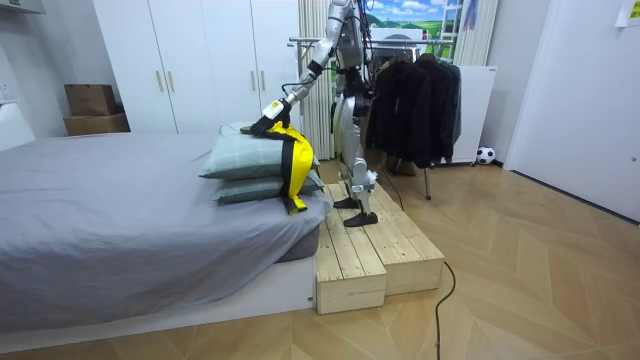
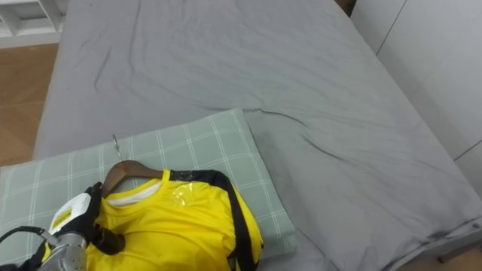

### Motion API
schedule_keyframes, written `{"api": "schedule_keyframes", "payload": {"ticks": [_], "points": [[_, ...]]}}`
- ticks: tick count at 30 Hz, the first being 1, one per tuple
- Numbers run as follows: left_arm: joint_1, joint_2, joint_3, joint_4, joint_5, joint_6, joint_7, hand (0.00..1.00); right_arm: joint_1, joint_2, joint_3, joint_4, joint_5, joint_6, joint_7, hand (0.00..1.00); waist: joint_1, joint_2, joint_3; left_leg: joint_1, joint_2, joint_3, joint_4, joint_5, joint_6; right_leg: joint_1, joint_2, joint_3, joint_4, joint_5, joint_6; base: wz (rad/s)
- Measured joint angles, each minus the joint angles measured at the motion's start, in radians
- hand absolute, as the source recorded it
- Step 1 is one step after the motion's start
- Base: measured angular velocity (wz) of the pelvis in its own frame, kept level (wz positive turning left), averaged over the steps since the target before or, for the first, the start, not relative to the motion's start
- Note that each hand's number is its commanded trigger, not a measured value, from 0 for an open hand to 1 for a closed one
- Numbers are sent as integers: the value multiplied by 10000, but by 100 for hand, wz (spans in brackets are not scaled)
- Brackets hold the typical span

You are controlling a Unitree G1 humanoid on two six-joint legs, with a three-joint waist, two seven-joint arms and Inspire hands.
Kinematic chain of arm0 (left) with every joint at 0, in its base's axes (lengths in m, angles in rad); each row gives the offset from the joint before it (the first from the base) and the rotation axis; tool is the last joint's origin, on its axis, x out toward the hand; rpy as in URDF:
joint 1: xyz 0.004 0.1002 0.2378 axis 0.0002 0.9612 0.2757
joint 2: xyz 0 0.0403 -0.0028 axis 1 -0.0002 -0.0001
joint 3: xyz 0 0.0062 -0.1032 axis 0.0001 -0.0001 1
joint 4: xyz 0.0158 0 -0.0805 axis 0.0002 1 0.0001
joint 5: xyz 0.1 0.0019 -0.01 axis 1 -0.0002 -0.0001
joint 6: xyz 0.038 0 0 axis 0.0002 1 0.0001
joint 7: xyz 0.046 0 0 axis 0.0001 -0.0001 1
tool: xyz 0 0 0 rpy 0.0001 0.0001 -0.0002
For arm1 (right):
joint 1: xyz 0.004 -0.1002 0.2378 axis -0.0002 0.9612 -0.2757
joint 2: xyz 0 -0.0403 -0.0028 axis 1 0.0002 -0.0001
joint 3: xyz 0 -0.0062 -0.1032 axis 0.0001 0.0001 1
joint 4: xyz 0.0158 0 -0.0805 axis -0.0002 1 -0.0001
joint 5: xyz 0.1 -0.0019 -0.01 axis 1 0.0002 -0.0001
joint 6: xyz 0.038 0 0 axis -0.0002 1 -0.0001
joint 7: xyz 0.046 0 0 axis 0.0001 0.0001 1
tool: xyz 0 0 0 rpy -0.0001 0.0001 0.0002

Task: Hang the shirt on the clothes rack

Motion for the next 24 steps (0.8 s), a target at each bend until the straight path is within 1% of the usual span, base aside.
{"api": "schedule_keyframes", "payload": {"ticks": [4,10,19,24], "points": [[-83,0,5,222,1,-34,8,0,1,0,127,15,59,-29,-9,0,4,6,2,0,7,-3,1,1,-1,5,2,-31,-8,8,-13,0],[-88,54,7,267,2,-66,8,0,25,-9,163,17,56,-84,-4,0,8,11,4,0,8,0,17,14,-23,7,-8,-48,-3,28,-40,0],[-88,246,9,331,7,-10,7,0,77,-51,162,20,57,-81,105,0,47,13,2,-7,7,23,16,27,-42,-3,-1,-28,-40,44,-63,0],[-88,427,43,329,8,1,6,0,101,-57,159,28,45,-80,123,0,67,25,-6,0,25,57,16,27,-42,-19,15,-4,-33,45,-63,0]]}}
